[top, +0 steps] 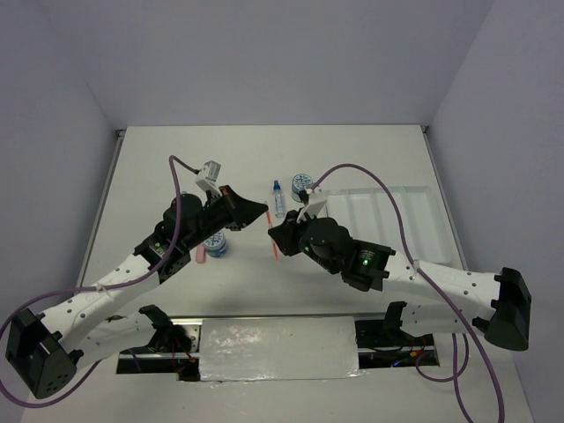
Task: Sort the stationery into containers
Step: Close the pen cap on the pen.
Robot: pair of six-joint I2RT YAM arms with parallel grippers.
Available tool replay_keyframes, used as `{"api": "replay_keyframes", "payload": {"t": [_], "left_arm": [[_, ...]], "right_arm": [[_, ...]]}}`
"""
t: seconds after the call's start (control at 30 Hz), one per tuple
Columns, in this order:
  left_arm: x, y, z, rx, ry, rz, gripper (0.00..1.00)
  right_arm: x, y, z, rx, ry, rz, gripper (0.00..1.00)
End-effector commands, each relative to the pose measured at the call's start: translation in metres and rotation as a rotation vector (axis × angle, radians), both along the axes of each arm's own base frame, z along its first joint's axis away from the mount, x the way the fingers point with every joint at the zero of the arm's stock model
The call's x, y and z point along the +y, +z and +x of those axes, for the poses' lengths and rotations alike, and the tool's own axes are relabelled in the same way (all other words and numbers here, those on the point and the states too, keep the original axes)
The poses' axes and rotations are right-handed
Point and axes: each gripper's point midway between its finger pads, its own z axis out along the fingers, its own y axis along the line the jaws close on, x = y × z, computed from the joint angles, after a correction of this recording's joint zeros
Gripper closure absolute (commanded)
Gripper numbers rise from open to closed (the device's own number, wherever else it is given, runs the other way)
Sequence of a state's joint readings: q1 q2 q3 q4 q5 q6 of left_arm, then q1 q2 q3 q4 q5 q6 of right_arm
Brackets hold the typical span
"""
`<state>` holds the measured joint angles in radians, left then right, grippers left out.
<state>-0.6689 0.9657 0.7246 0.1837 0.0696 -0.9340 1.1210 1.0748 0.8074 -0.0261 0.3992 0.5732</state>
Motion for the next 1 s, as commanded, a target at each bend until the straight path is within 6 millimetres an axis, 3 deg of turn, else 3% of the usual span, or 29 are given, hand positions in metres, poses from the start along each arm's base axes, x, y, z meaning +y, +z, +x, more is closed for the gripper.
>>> {"api": "replay_keyframes", "payload": {"t": [0.0, 0.2, 0.33, 0.43, 0.5, 0.67, 0.83, 0.97], "left_arm": [[-0.005, 0.007, -0.007, -0.056, -0.064, 0.021, 1.0], [-0.014, 0.003, -0.019, -0.083, -0.158, 0.049, 1.0], [-0.025, 0.007, -0.031, -0.133, -0.223, 0.079, 1.0], [-0.03, 0.007, -0.042, -0.163, -0.251, 0.124, 1.0], [-0.03, 0.013, -0.047, -0.188, -0.265, 0.124, 1.0], [-0.02, 0.029, -0.047, -0.228, -0.224, 0.137, 0.79], [-0.015, 0.048, -0.046, -0.279, -0.203, 0.133, 0.72], [-0.017, 0.059, -0.047, -0.306, -0.215, 0.128, 0.73]], "right_arm": [[0.0, 0.034, 0.01, -0.065, -0.022, 0.034, 1.0], [0.0, 0.045, 0.017, -0.147, -0.012, 0.034, 1.0], [-0.011, 0.072, 0.031, -0.251, -0.028, 0.097, 1.0], [-0.014, 0.096, 0.027, -0.337, 0.012, 0.145, 1.0], [-0.003, 0.101, 0.012, -0.394, 0.124, 0.173, 1.0], [-0.003, 0.08, -0.002, -0.435, 0.196, 0.174, 1.0], [-0.004, 0.077, -0.001, -0.43, 0.191, 0.16, 1.0], [-0.002, 0.081, -0.008, -0.452, 0.228, 0.18, 1.0]]}}
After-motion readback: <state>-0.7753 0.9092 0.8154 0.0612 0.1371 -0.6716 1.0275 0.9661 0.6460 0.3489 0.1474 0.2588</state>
